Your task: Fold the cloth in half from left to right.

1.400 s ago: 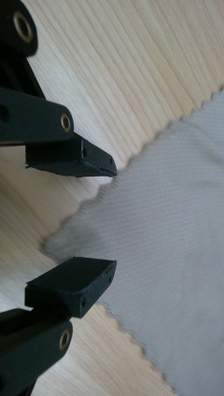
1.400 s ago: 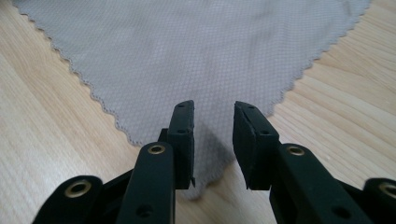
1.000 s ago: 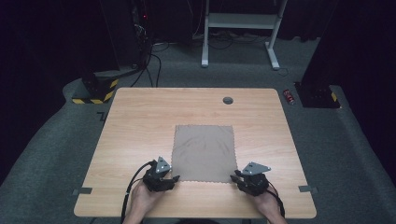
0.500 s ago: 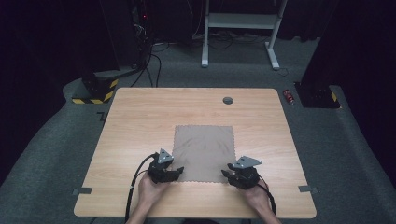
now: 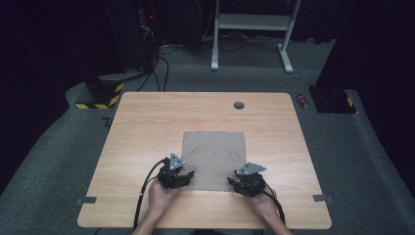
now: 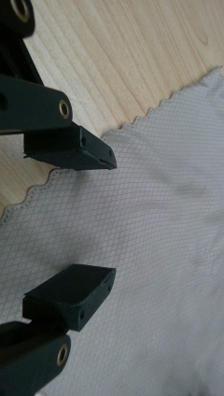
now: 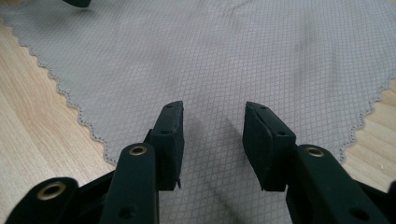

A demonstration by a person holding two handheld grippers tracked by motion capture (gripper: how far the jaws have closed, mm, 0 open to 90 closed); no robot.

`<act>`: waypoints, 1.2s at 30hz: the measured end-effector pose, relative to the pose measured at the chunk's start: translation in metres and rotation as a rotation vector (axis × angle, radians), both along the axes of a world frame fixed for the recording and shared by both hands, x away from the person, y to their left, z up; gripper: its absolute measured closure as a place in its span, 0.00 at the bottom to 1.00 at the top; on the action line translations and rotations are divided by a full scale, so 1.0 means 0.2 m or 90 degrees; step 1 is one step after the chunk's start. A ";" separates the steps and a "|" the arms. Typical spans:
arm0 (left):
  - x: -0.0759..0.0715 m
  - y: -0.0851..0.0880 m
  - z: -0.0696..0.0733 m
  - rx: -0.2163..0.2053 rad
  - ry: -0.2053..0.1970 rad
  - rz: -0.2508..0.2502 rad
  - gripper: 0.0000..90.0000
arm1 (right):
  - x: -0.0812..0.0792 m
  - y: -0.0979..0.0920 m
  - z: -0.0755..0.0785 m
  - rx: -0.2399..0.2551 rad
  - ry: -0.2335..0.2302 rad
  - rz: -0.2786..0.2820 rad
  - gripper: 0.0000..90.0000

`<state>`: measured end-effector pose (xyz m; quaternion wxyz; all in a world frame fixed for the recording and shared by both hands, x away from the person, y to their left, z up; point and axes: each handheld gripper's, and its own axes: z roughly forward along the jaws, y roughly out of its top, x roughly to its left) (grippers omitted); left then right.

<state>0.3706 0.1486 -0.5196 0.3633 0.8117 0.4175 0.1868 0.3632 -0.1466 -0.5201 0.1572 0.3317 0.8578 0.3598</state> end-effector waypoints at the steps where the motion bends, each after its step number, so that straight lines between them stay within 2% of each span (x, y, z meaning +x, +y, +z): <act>1: 0.01 0.00 0.01 -0.002 0.007 0.002 0.46 | 0.00 0.00 0.00 0.002 0.004 -0.002 0.65; 2: 0.02 0.01 0.02 -0.002 0.008 0.003 0.45 | 0.00 0.01 0.01 0.009 0.019 -0.006 0.65; 6: 0.06 0.03 0.01 -0.032 0.027 0.021 0.45 | -0.01 0.02 0.01 0.025 0.033 -0.020 0.66; 10: 0.08 0.04 0.02 -0.034 0.026 0.018 0.45 | -0.02 0.06 0.01 0.035 0.044 -0.025 0.65; 11: 0.09 0.05 0.02 -0.038 0.020 0.020 0.45 | -0.02 0.07 0.01 0.034 0.041 -0.022 0.65; 13: 0.11 0.06 0.03 -0.035 0.029 0.022 0.45 | -0.03 0.09 0.01 0.032 0.039 -0.022 0.65; 15: 0.14 0.09 0.03 -0.043 0.038 0.021 0.45 | -0.04 0.12 0.02 0.030 0.033 -0.021 0.66; 18: 0.17 0.11 0.03 -0.047 0.038 0.021 0.45 | -0.05 0.17 0.04 0.034 0.030 -0.026 0.66; 21: 0.20 0.14 0.02 -0.079 0.052 0.032 0.46 | -0.05 0.20 0.04 0.043 0.031 -0.035 0.65; 23: 0.21 0.16 0.01 -0.087 0.060 0.039 0.46 | -0.05 0.23 0.05 0.045 0.031 -0.039 0.65; 26: 0.22 0.17 0.00 -0.094 0.063 0.051 0.45 | -0.06 0.26 0.05 0.050 0.028 -0.029 0.66; 31: 0.22 0.18 0.02 -0.082 0.042 0.062 0.46 | -0.06 0.30 0.05 0.049 0.016 0.001 0.67; 33: 0.24 0.18 0.03 -0.068 0.058 0.070 0.45 | -0.06 0.32 0.07 0.057 0.017 0.012 0.69; 34: 0.25 0.19 0.04 -0.067 0.056 0.075 0.45 | -0.05 0.32 0.07 0.062 0.019 0.019 0.70; 36: 0.25 0.20 0.07 -0.080 0.038 0.084 0.46 | -0.04 0.34 0.07 0.066 0.020 0.028 0.70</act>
